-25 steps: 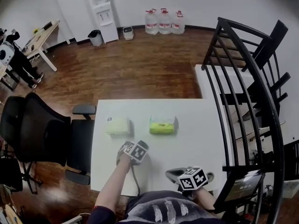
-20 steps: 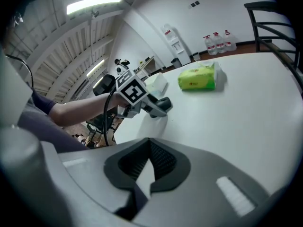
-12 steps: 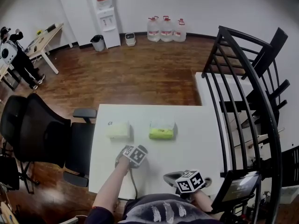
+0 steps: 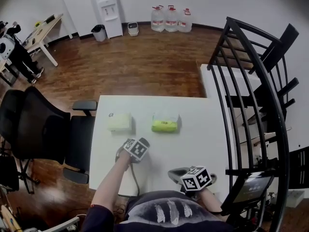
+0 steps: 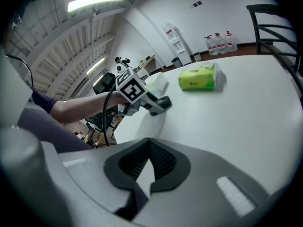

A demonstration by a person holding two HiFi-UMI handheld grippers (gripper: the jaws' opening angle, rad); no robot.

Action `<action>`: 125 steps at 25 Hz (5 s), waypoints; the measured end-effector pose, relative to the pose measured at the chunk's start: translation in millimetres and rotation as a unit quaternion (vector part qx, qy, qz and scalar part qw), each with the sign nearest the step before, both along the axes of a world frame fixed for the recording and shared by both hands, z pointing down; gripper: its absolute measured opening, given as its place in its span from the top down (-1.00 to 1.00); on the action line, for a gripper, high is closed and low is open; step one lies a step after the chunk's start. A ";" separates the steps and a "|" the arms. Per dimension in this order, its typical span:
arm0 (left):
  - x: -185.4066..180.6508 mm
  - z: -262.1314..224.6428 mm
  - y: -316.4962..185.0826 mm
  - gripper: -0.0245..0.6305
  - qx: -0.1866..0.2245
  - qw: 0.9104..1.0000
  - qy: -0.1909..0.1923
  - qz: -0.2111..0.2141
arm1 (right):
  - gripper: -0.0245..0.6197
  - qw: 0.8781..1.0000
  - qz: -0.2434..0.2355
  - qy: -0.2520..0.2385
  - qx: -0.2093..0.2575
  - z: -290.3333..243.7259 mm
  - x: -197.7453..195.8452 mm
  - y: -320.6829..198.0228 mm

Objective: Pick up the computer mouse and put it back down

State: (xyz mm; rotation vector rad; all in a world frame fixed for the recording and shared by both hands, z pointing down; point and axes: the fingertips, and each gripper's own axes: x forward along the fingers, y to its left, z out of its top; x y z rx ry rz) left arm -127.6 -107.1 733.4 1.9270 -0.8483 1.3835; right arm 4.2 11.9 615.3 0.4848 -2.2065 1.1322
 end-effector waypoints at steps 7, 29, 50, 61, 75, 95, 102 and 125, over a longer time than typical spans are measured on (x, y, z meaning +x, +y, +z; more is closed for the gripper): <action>-1.2 -6.3 8.6 0.00 -0.007 0.999 0.018 -0.032 | 0.91 1.000 0.003 0.000 0.003 -3.0 1.5 3.1; 24.5 -111.9 47.5 0.00 0.040 0.994 0.098 -0.025 | 0.91 1.000 0.022 -0.007 0.009 -3.8 16.3 10.4; 54.7 -283.3 72.9 0.00 0.198 0.964 0.171 0.050 | 0.91 1.000 0.014 -0.013 0.012 -4.5 13.1 11.0; 79.8 -364.1 91.8 0.00 0.283 0.923 0.251 0.069 | 0.91 1.000 0.009 -0.013 0.010 -4.4 13.8 13.5; 80.8 -404.5 107.4 0.00 0.331 0.905 0.252 0.087 | 0.91 1.000 0.000 -0.013 0.015 -7.2 12.7 16.8; 77.0 -434.6 148.3 -0.01 0.377 0.884 0.253 0.109 | 0.91 0.999 -0.034 -0.019 0.021 -8.9 3.2 35.4; 75.8 -438.3 155.0 -0.01 0.394 0.880 0.237 0.116 | 0.91 0.999 -0.034 -0.019 0.024 -12.5 5.8 40.1; 63.1 -438.9 128.1 0.01 0.410 0.873 0.254 0.071 | 0.91 1.000 -0.015 -0.012 0.023 -5.5 11.0 28.3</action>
